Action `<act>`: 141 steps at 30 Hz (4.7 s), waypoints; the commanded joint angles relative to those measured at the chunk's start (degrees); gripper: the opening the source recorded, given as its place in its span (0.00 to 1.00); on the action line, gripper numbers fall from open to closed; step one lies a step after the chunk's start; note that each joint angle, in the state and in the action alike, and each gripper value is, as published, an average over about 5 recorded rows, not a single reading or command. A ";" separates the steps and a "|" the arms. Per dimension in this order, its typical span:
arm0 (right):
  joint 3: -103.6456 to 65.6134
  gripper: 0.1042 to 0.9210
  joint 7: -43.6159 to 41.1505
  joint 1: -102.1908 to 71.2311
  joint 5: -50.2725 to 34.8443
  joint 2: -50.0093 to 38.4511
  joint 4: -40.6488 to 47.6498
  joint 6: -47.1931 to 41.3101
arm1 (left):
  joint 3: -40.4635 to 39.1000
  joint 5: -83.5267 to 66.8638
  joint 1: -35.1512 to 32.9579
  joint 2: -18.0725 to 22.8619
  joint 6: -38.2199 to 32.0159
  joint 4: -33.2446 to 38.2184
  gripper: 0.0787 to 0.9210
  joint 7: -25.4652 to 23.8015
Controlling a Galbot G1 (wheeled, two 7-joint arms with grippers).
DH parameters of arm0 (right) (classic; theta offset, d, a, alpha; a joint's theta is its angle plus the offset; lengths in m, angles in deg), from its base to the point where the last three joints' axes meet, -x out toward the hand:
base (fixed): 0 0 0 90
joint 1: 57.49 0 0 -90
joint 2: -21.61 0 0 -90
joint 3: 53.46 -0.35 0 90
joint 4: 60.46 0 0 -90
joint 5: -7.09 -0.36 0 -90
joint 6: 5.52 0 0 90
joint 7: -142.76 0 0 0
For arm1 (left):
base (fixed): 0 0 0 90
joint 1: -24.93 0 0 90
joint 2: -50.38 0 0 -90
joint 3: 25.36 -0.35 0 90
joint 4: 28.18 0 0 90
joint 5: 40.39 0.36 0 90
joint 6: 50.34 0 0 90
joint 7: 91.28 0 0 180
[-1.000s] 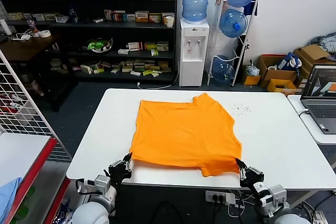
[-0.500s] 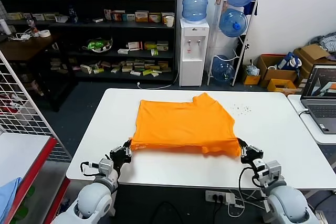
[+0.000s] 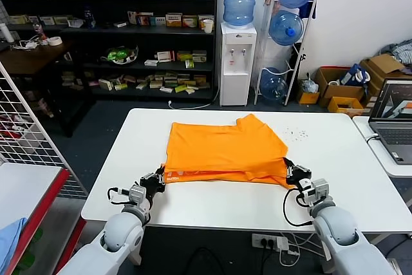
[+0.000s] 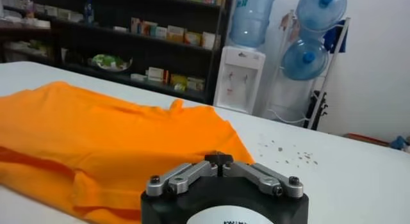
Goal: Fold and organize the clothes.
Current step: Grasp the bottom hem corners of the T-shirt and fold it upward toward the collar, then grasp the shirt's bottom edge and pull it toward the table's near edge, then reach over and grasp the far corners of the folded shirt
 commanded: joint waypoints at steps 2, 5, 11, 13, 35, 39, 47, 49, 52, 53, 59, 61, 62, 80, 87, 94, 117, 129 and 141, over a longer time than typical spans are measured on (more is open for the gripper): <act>1.94 0.03 -0.34 4.93 -0.12 1.76 6.48 0.85 | -1.25 -0.16 2.07 0.35 -0.28 -1.96 0.03 -0.17; 1.86 0.09 -0.45 4.93 -0.15 2.31 6.57 0.98 | -0.86 -0.22 1.41 0.19 -2.00 -1.53 0.09 -0.06; 0.10 0.31 -0.35 2.30 -0.32 1.68 3.94 2.11 | 0.18 -0.98 -1.37 -0.39 -6.09 0.81 0.29 -0.59; -0.99 0.38 -0.49 0.77 -0.55 1.06 2.56 2.33 | 0.50 -1.34 -2.26 -0.54 -6.31 1.69 0.36 -0.62; -5.92 0.88 -3.50 -15.91 0.46 -5.64 -8.08 -7.32 | 0.54 -7.14 -5.82 -1.10 1.14 3.25 0.88 2.64; -5.13 0.86 -3.57 -14.02 0.34 -5.09 -6.27 -7.26 | 0.34 -7.73 -4.88 -0.38 1.21 1.77 0.88 2.69; -4.09 0.60 -3.78 -11.60 -0.04 -4.41 -5.86 -6.26 | 0.60 -8.71 -3.57 0.38 1.21 0.32 0.78 2.74; -4.09 0.53 -3.86 -11.39 -0.08 -4.50 -5.85 -5.81 | 0.70 -8.72 -3.39 0.45 1.18 0.48 0.76 2.77; -4.15 0.47 -3.91 -11.11 -0.19 -4.62 -5.77 -5.40 | 0.59 -8.65 -3.05 0.52 1.20 0.50 0.75 2.75; -4.16 0.46 -3.94 -11.04 -0.22 -4.62 -5.68 -5.34 | 0.55 -8.62 -2.90 0.62 1.21 0.33 0.75 2.72; -4.03 0.31 -4.19 -10.72 0.02 -4.28 -4.92 -5.32 | 0.67 -8.88 -2.87 1.06 1.55 -0.39 0.66 2.21; -4.02 0.23 -4.20 -10.72 0.11 -4.20 -5.10 -5.29 | 0.69 -9.04 -3.15 1.00 1.78 -0.28 0.60 2.07; -4.04 0.20 -4.18 -10.77 0.09 -4.23 -5.32 -5.32 | 0.74 -9.16 -3.28 1.01 1.98 -0.20 0.56 2.05; -7.08 0.03 -1.33 -18.86 -0.49 -6.63 -13.87 -6.64 | 1.41 -9.23 -7.44 -1.27 2.42 5.89 0.02 1.66; -8.82 0.03 -0.07 -22.56 -0.81 -8.33 -15.57 -7.47 | 2.24 -9.63 -12.64 -6.93 3.04 12.41 0.02 1.87; -9.89 0.03 2.81 -30.11 -1.24 -8.95 -22.08 -9.00 | 3.79 -9.51 -20.45 -11.03 3.33 18.78 0.02 3.17; -15.00 0.37 11.79 -35.21 -13.15 -10.53 -33.68 -20.86 | 5.77 -12.34 -22.57 -13.29 12.15 26.06 0.43 6.61; -9.84 0.79 5.91 -14.17 -18.43 -12.10 -20.94 -9.09 | 4.43 -11.89 -5.22 -9.91 4.96 15.89 0.83 1.35; 4.86 0.88 -2.35 18.22 -23.93 -7.65 6.22 -16.26 | -5.74 -17.82 18.21 -1.82 5.71 -7.90 0.88 -0.59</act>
